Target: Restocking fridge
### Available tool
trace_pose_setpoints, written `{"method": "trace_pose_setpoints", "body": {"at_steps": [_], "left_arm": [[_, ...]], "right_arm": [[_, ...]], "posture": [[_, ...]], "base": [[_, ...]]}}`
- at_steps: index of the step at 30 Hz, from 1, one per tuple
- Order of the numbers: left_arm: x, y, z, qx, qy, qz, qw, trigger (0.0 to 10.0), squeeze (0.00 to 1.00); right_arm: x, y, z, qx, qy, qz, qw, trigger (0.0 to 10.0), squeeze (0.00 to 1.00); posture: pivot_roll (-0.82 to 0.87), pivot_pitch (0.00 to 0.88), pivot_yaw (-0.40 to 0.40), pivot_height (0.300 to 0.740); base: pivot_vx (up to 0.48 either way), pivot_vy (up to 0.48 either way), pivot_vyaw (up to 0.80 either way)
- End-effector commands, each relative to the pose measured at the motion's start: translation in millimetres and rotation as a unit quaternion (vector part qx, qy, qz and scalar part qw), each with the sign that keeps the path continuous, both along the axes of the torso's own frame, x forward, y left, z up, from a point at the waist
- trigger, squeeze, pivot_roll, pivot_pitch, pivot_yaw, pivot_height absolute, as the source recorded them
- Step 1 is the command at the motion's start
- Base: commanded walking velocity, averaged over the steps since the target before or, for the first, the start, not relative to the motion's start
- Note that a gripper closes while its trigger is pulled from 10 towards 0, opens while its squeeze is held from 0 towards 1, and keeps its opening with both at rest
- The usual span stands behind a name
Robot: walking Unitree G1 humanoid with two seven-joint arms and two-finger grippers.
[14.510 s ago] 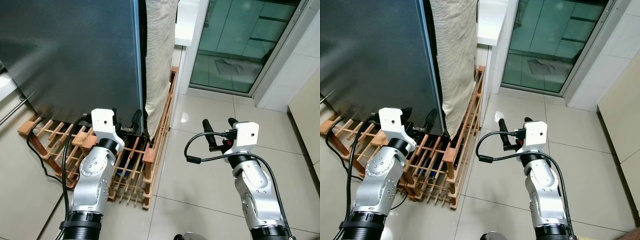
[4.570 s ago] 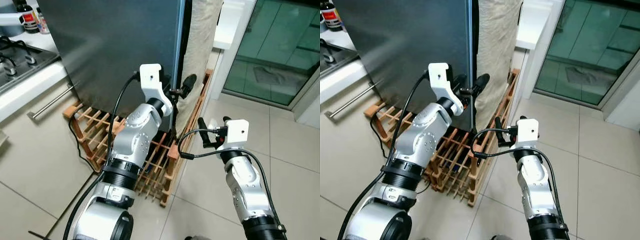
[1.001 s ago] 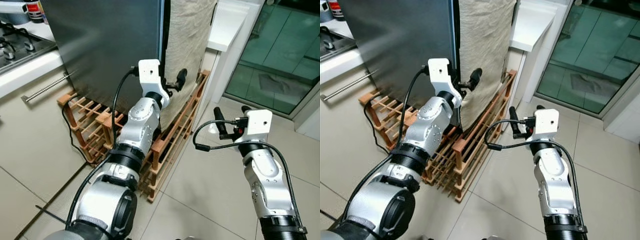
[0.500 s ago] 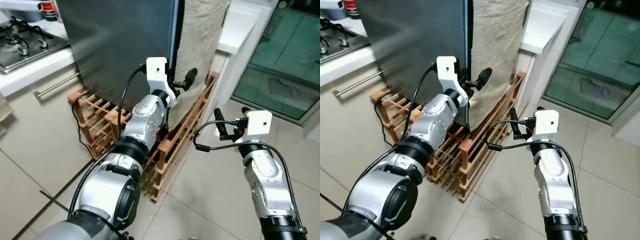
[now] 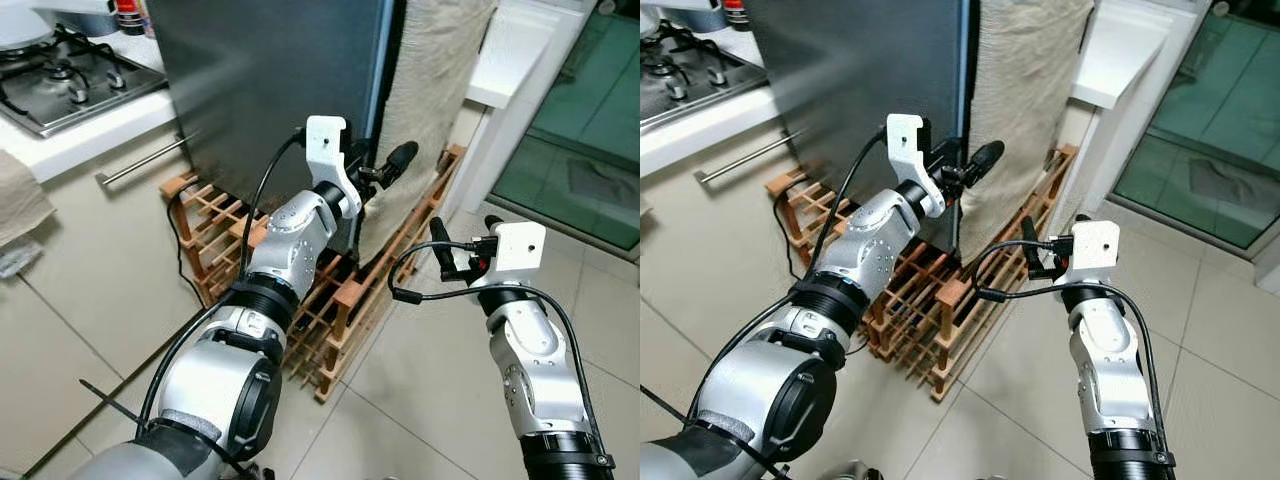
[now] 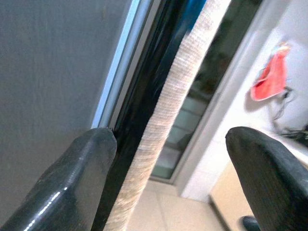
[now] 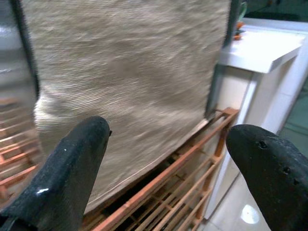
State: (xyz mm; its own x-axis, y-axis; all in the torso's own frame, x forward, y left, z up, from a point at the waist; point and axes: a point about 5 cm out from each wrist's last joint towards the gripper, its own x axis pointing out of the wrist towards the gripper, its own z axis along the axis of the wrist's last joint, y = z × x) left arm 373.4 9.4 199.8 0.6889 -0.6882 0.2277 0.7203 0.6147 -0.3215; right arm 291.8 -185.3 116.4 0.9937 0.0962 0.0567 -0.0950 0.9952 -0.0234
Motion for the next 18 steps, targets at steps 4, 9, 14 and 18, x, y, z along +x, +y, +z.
{"method": "trace_pose_setpoints", "body": {"at_steps": [4, 9, 14, 18], "left_arm": [[-53.6, -96.5, 27, -0.099, -0.004, -0.192, 0.976, 10.0, 0.0], [-60.4, -97.7, 25, -0.097, -0.009, -0.222, 0.97, 10.0, 0.0], [-46.5, -79.3, 7, -0.04, -0.003, -0.142, 0.989, 10.0, 0.0], [-36.9, -63.9, 5, -0.031, 0.001, -0.089, 0.996, 10.0, 0.0]], "right_arm": [[-1.4, -0.2, -3, 0.002, 0.007, -0.002, 1.0, 10.0, 0.0], [-1.1, -0.4, -3, 0.002, 0.006, -0.003, 1.0, 10.0, 0.0], [-0.1, 0.6, -4, 0.003, 0.006, -0.003, 1.0, 10.0, 0.0], [0.3, 1.5, -4, 0.002, 0.005, -0.002, 1.0, 10.0, 0.0]], "posture": [[-0.2, 0.0, -0.001, 0.74], [-0.19, 0.0, 0.004, 0.74], [-0.19, 0.0, 0.005, 0.74], [-0.19, 0.0, 0.006, 0.74]], "base": [[0.0, 0.0, 0.0], [0.0, 0.0, 0.0], [0.0, 0.0, 0.0], [0.0, 0.0, 0.0]]}}
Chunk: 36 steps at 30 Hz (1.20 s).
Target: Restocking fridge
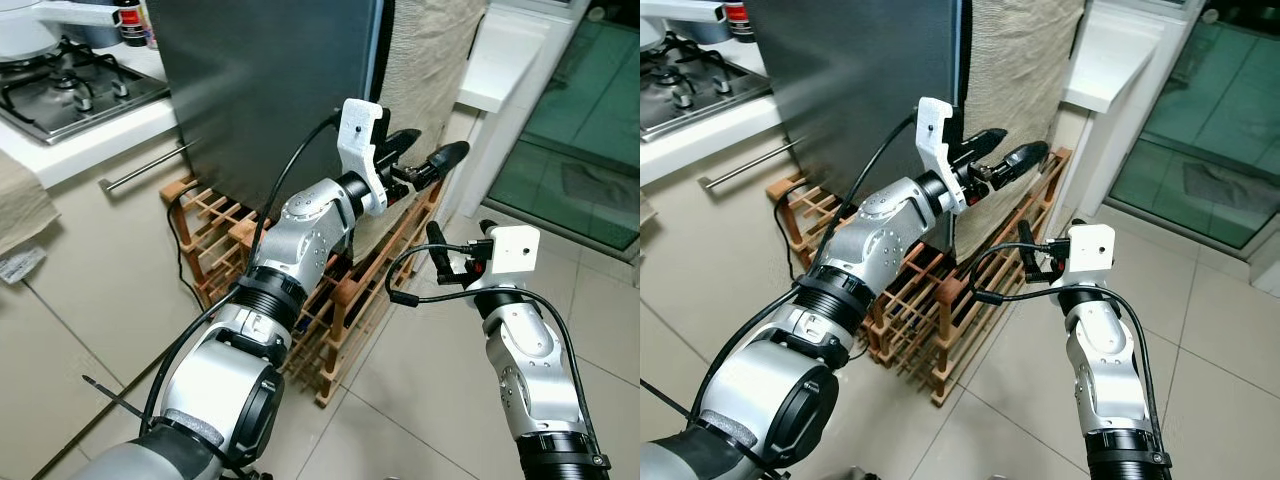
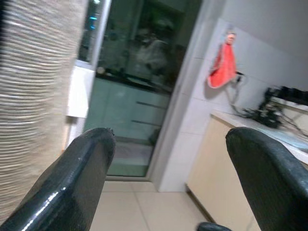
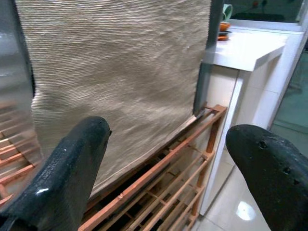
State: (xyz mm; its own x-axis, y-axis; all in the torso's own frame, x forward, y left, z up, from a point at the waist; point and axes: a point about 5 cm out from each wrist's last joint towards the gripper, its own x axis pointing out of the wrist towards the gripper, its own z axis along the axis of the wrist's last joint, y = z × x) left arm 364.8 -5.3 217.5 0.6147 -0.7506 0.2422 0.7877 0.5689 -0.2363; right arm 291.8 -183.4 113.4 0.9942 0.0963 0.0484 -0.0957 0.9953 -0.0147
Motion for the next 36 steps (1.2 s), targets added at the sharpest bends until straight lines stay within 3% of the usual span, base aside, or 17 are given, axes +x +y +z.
{"method": "trace_pose_setpoints", "body": {"at_steps": [1, 3, 8, 17, 23, 36], "left_arm": [[-24.9, -42.6, -13, -0.052, 0.043, -0.031, 0.997, 10.0, 0.0], [-17.7, -22.3, -14, -0.05, 0.041, 0.024, 0.998, 10.0, 0.0], [-17.8, -9.4, -11, -0.06, 0.024, 0.055, 0.996, 10.0, 0.0], [-23.6, -9.1, -7, -0.054, 0.01, 0.058, 0.997, 10.0, 0.0], [-18.5, -14.1, -7, -0.042, 0.015, 0.068, 0.997, 10.0, 0.0], [-8.7, -9.0, -14, -0.014, 0.029, 0.123, 0.992, 10.0, 0.0]], "right_arm": [[0.4, -0.1, -1, -0.002, 0.001, -0.002, 1.0, 10.0, 0.0], [0.3, -0.5, -2, -0.002, 0.002, -0.001, 1.0, 10.0, 0.0], [-0.1, -0.5, -4, -0.003, 0.004, 0.002, 1.0, 10.0, 0.0], [0.2, 0.4, -5, -0.003, 0.005, 0.004, 1.0, 10.0, 0.0], [1.0, 0.7, -6, -0.004, 0.004, 0.005, 1.0, 10.0, 0.0], [-2.4, 1.1, -8, -0.003, 0.006, 0.001, 1.0, 10.0, 0.0]], "posture": [[-0.18, 0.0, 0.005, 0.74], [-0.18, 0.0, 0.005, 0.74], [-0.17, 0.0, 0.0, 0.74], [-0.17, 0.0, 0.001, 0.74], [-0.17, 0.0, 0.004, 0.74], [-0.18, 0.0, 0.017, 0.74]], "base": [[0.0, 0.0, 0.0], [0.0, 0.0, 0.0], [0.0, 0.0, 0.0], [0.0, 0.0, 0.0], [0.0, 0.0, 0.0], [0.0, 0.0, 0.0]]}}
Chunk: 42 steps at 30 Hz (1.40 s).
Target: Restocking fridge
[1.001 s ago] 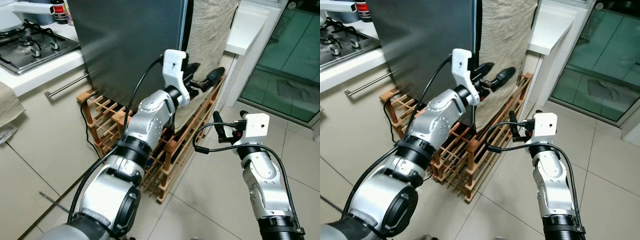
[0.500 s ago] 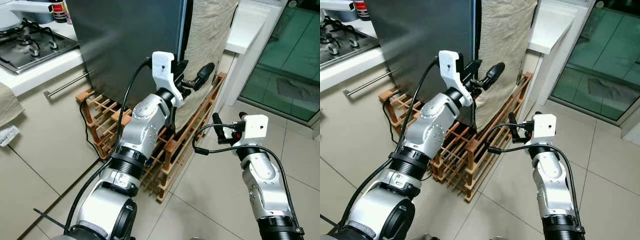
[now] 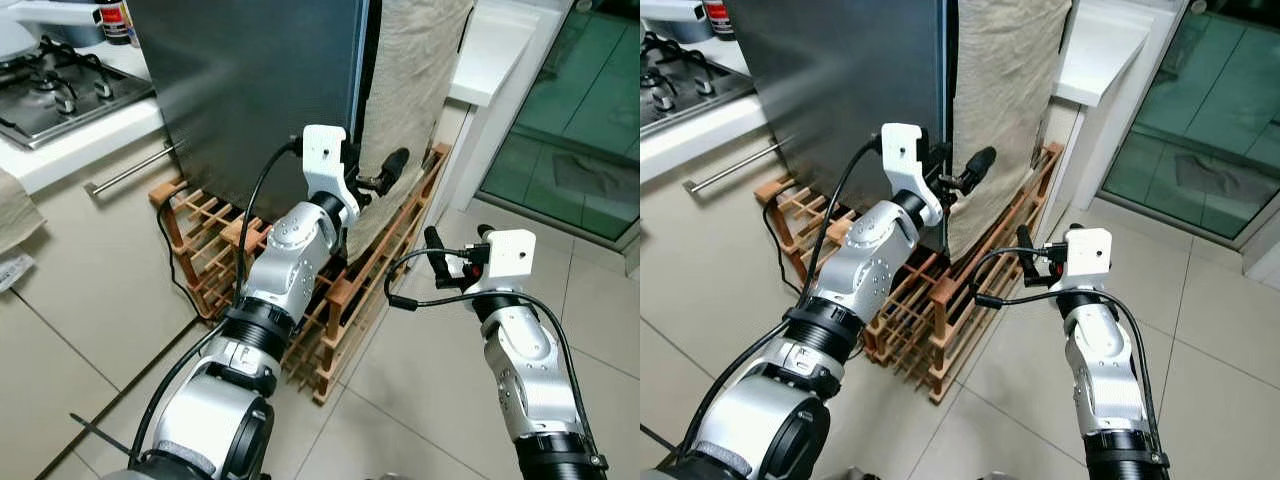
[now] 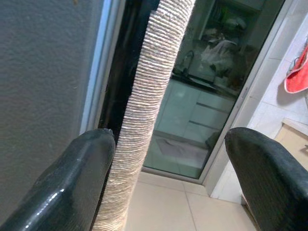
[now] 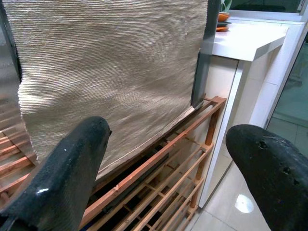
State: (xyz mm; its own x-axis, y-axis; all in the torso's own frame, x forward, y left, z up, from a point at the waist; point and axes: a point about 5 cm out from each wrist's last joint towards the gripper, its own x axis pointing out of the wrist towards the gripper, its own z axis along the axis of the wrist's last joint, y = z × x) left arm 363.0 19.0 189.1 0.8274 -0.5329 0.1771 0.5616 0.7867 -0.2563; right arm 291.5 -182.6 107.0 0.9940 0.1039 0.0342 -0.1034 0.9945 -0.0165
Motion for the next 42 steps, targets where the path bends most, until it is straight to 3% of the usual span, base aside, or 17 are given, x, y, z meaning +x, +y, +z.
{"method": "trace_pose_setpoints", "body": {"at_steps": [1, 11, 22, 34, 42], "left_arm": [[-6.8, -33.5, 14, -0.031, -0.005, -0.03, 0.999, 10.0, 0.0], [-7.9, -46.0, 20, -0.041, -0.008, -0.047, 0.998, 10.0, 0.0], [1.4, -54.3, 30, -0.027, -0.009, -0.032, 0.999, 10.0, 0.0], [5.2, -67.7, 48, -0.034, -0.009, -0.05, 0.998, 10.0, 0.0], [-13.6, -101.6, 46, -0.06, 0.012, -0.158, 0.986, 10.0, 0.0]], "right_arm": [[-2.3, 0.6, -2, -0.001, -0.001, -0.003, 1.0, 10.0, 0.0], [-3.7, 2.2, -3, 0.001, 0.0, -0.003, 1.0, 10.0, 0.0], [-6.1, 4.9, -3, 0.004, -0.002, -0.006, 1.0, 10.0, 0.0], [-18.4, 3.8, -8, 0.005, 0.005, -0.018, 1.0, 10.0, 0.0], [-18.8, 5.7, -8, 0.007, 0.006, -0.02, 1.0, 10.0, 0.0]], "posture": [[-0.18, 0.0, 0.017, 0.74], [-0.18, 0.0, 0.022, 0.74], [-0.2, 0.0, 0.039, 0.74], [-0.22, 0.035, 0.068, 0.74], [-0.22, 0.037, 0.08, 0.74]], "base": [[0.0, 0.0, 0.0], [0.0, 0.0, 0.0], [0.0, 0.0, 0.0], [0.0, 0.0, 0.0], [0.0, 0.0, 0.0]]}}
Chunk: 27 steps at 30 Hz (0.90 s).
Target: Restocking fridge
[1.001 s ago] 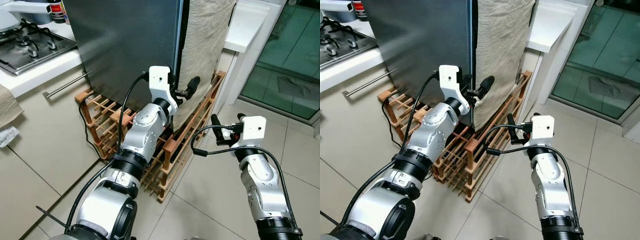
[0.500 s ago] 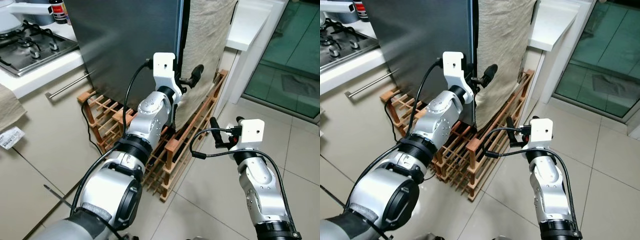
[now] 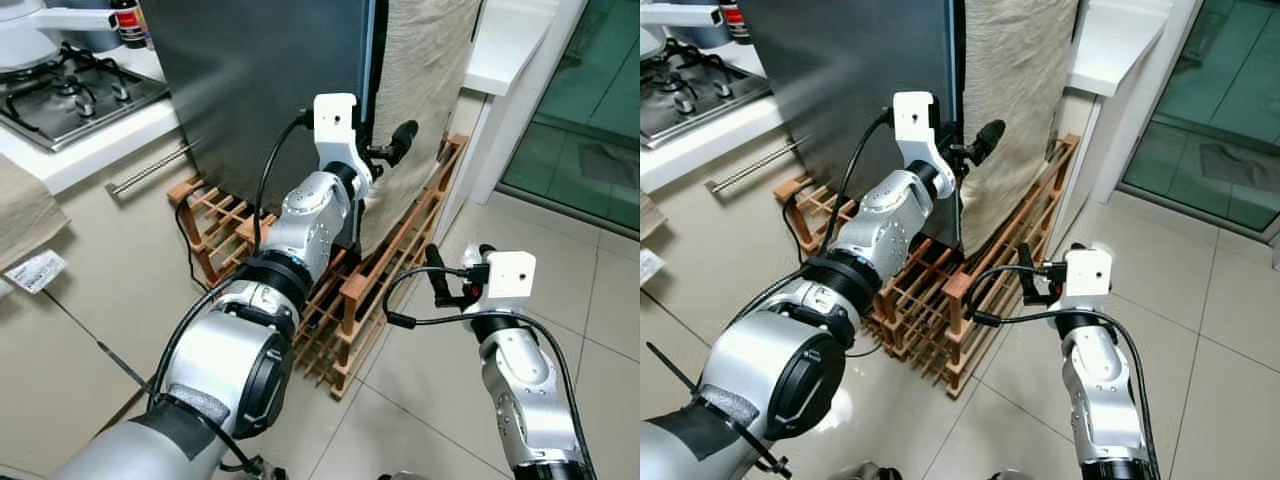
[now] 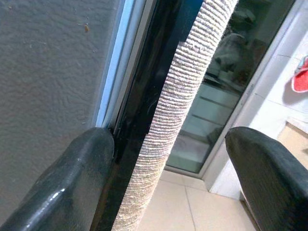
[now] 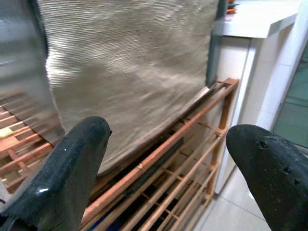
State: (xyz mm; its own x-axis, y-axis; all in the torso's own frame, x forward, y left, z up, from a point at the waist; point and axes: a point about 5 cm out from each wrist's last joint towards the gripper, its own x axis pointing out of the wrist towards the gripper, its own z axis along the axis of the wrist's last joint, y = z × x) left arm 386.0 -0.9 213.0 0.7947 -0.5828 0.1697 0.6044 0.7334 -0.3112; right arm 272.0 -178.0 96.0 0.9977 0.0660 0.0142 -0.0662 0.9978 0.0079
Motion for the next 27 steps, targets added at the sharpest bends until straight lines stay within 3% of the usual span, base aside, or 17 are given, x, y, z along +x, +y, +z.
{"method": "trace_pose_setpoints", "body": {"at_steps": [1, 7, 10, 15, 16, 18, 20, 27], "left_arm": [[-41.4, -88.1, 23, -0.056, -0.001, -0.147, 0.988, 10.0, 0.0], [-54.9, -104.4, 27, -0.102, 0.014, -0.209, 0.972, 10.0, 0.0], [-70.3, -118.7, 37, -0.153, 0.013, -0.283, 0.947, 10.0, 0.0], [-88.6, -130.8, 52, -0.202, 0.003, -0.361, 0.91, 10.0, 0.0], [-88.6, -130.8, 52, -0.202, 0.003, -0.361, 0.91, 10.0, 0.0], [-93.3, -133.1, 54, -0.213, 0.005, -0.382, 0.899, 10.0, 0.0], [-95.8, -134.0, 55, -0.218, 0.006, -0.394, 0.893, 10.0, 0.0], [-95.8, -134.0, 55, -0.218, 0.006, -0.394, 0.893, 10.0, 0.0]], "right_arm": [[0.7, 1.7, 3, -0.004, -0.005, -0.002, 1.0, 10.0, 0.0], [0.3, 1.6, 3, -0.002, -0.005, -0.005, 1.0, 10.0, 0.0], [0.3, 2.3, 2, -0.001, -0.004, -0.007, 1.0, 10.0, 0.0], [2.0, 4.6, 3, 0.0, -0.005, -0.005, 1.0, 10.0, 0.0], [2.0, 4.6, 3, 0.0, -0.005, -0.005, 1.0, 10.0, 0.0], [2.3, 4.7, 3, 0.0, -0.005, -0.005, 1.0, 10.0, 0.0], [2.5, 4.8, 3, 0.0, -0.005, -0.005, 1.0, 10.0, 0.0], [2.5, 4.8, 3, 0.0, -0.005, -0.005, 1.0, 10.0, 0.0]], "posture": [[-0.23, 0.038, 0.089, 0.74], [-0.23, 0.038, 0.093, 0.74], [-0.23, 0.041, 0.097, 0.74], [-0.23, 0.039, 0.099, 0.74], [-0.23, 0.039, 0.099, 0.74], [-0.23, 0.039, 0.099, 0.74], [-0.23, 0.036, 0.101, 0.74], [-0.23, 0.036, 0.101, 0.74]], "base": [[0.0, 0.0, 0.0], [0.0, 0.0, 0.0], [0.0, 0.0, 0.0], [0.0, 0.0, 0.0], [0.0, 0.0, 0.0], [0.0, 0.0, 0.0], [0.0, 0.0, 0.0], [0.0, 0.0, 0.0]]}}
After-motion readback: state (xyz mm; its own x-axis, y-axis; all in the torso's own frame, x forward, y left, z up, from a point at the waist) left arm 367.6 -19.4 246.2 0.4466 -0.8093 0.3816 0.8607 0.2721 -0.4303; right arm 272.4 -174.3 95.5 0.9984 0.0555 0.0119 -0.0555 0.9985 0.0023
